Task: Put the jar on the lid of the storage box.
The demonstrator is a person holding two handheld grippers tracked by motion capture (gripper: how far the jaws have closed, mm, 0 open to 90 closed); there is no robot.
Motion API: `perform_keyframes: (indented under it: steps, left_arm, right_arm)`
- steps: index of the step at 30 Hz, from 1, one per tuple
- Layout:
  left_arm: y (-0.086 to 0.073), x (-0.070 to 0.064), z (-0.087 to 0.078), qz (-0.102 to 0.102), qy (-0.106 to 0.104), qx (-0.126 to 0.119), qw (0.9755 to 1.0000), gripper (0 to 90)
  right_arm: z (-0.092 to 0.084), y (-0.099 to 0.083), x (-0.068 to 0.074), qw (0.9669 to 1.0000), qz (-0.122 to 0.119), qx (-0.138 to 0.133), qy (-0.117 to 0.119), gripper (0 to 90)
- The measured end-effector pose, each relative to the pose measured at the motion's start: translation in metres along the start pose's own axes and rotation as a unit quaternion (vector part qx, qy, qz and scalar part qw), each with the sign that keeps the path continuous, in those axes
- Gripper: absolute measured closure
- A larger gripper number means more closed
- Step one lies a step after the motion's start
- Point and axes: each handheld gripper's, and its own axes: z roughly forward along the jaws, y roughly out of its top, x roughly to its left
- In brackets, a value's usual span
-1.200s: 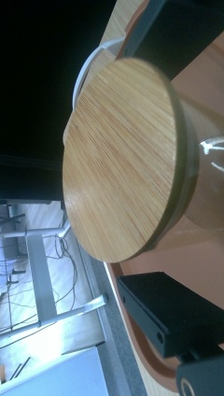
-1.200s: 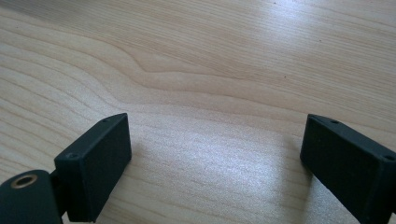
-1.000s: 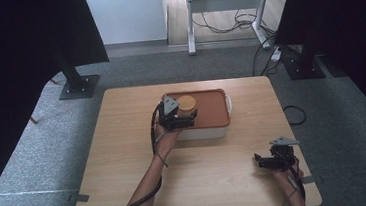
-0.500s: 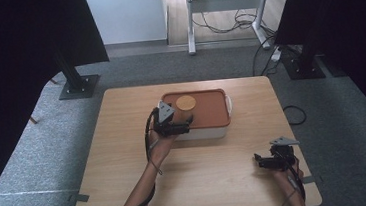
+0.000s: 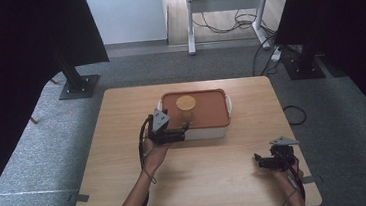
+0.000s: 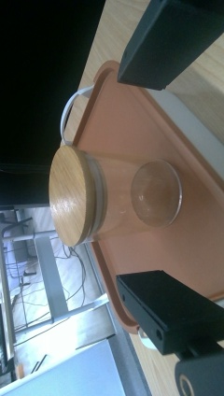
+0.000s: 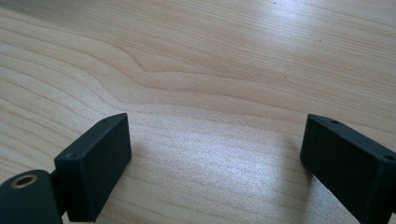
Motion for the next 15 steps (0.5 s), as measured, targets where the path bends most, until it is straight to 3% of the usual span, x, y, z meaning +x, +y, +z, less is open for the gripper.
perform_keyframes:
  steps: [6, 15]
  left_arm:
    - [-0.003, 0.001, -0.014, -0.012, -0.005, 0.001, 0.9999, 4.8]
    - [-0.008, 0.001, -0.030, -0.013, -0.010, 0.006, 0.9998, 4.9]
  right_arm:
    - [0.000, 0.000, 0.000, 1.0000, -0.001, 0.000, 0.000, 8.1]
    - [0.000, 0.000, 0.000, 1.0000, 0.000, 0.000, 0.000, 8.1]
